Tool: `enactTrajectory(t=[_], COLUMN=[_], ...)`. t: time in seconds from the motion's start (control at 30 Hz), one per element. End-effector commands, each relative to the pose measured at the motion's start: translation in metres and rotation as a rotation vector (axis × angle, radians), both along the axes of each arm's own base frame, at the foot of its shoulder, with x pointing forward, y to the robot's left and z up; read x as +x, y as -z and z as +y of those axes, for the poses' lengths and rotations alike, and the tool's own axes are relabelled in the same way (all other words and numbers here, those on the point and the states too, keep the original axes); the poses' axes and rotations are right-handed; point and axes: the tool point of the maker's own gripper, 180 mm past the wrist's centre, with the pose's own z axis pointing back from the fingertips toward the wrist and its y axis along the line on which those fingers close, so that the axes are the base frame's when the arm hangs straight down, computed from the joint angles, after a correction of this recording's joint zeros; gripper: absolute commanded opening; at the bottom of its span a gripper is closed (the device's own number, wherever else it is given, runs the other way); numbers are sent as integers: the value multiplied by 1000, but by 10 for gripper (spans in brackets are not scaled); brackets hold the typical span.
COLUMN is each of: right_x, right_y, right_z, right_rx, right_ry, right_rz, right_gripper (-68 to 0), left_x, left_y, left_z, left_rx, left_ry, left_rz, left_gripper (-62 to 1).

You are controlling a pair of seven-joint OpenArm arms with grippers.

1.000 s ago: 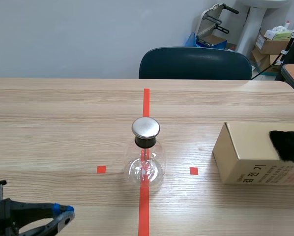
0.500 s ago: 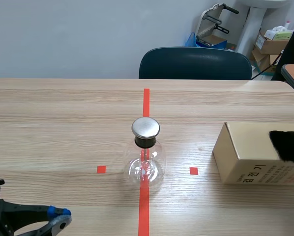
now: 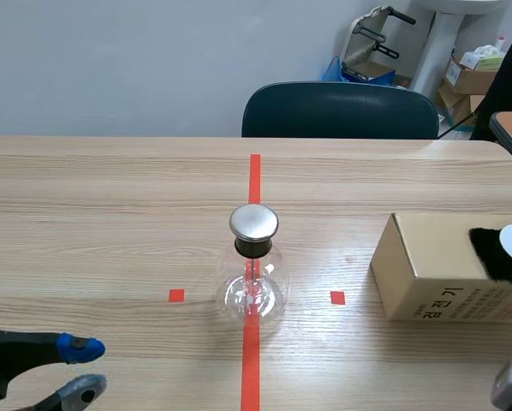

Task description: Do the electroscope experiment

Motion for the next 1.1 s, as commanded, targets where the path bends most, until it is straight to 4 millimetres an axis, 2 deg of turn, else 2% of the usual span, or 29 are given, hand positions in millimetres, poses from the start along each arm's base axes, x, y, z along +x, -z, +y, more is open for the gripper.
enactTrajectory(t=[0.0, 0.1, 0.2, 0.47, 0.53, 0.67, 0.73, 0.77, 0.87, 0.93, 1.0, 1.07], right_x=[1, -4, -10, -19, -21, -25, -28, -27, -22, -22, -22, -22], right_y=[-13, -9, -5, 0, 2, 5, 5, 4, 0, -1, 0, 1], right_z=[-4, -2, -1, -2, 4, 30, 38, 36, 5, -6, 0, 21], right_rx=[-40, -37, -34, -34, -29, -13, 1, 11, 34, 32, 34, 45], right_ry=[5, 5, 10, 17, -17, -153, -191, -170, 38, 106, 74, -37], right_rz=[-59, -44, -27, -1, 6, 21, 19, 11, -23, -28, -26, -20], right_gripper=[-664, -664, -665, -665, -665, -665, -665, -665, -665, -665, -665, -665], left_x=[1, 1, 1, 1, 1, 1, 1, 1, 1, 1, 1, 1], left_y=[-8, -7, -7, -7, -7, -9, -9, -9, -9, -9, -9, -9], left_z=[-2, -1, -1, -1, -1, -2, -2, -2, -2, -2, -2, -2], left_rx=[-23, -21, -18, -16, -17, -22, -22, -22, -22, -23, -23, -23], left_ry=[5, 5, 6, 7, 5, 9, 9, 8, 8, 8, 8, 8], left_rz=[-12, -12, -12, -10, -13, -17, -17, -17, -17, -17, -17, -17], left_gripper=[-324, -229, -177, -173, -154, -65, -55, -55, -56, -56, -56, -56])
